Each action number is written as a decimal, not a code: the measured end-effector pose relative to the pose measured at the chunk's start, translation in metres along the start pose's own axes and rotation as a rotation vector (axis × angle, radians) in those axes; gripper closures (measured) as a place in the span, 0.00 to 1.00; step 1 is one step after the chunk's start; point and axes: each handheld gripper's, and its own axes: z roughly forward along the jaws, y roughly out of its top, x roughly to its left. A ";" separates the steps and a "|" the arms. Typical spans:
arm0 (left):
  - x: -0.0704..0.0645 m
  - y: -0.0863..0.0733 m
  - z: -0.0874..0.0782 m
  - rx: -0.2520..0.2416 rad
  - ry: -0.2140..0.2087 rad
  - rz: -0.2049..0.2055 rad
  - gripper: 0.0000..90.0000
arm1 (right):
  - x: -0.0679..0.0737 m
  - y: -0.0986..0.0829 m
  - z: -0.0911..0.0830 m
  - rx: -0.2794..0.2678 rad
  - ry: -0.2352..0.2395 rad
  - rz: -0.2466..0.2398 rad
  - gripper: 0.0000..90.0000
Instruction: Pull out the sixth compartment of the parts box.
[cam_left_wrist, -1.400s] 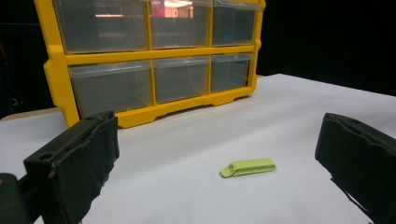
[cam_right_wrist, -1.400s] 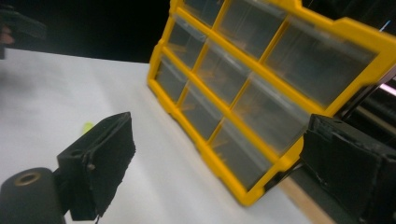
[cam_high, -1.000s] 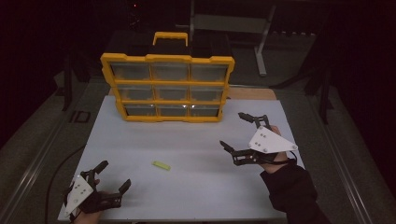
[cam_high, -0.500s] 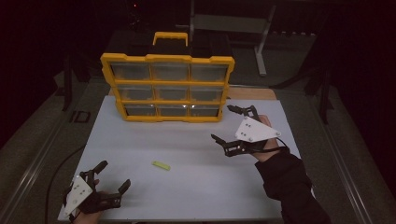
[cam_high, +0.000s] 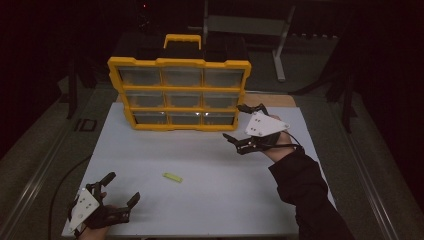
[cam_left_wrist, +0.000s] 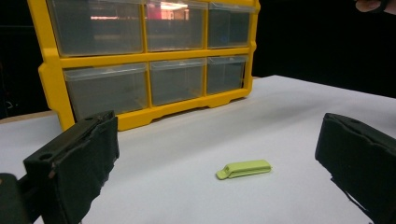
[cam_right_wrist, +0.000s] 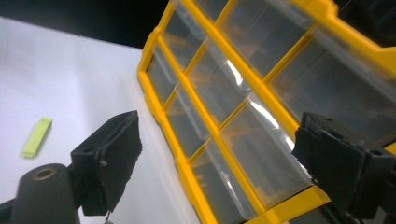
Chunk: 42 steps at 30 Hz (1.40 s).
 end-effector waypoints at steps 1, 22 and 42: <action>0.000 0.000 0.000 0.000 -0.001 -0.001 0.00 | 0.001 0.001 0.002 0.005 -0.003 -0.001 0.16; -0.001 0.000 0.000 0.001 -0.005 -0.003 0.00 | 0.006 0.015 0.049 0.109 0.054 -0.067 0.11; 0.000 -0.001 -0.001 0.001 -0.006 -0.003 0.00 | -0.011 0.023 0.079 0.106 0.085 -0.163 0.15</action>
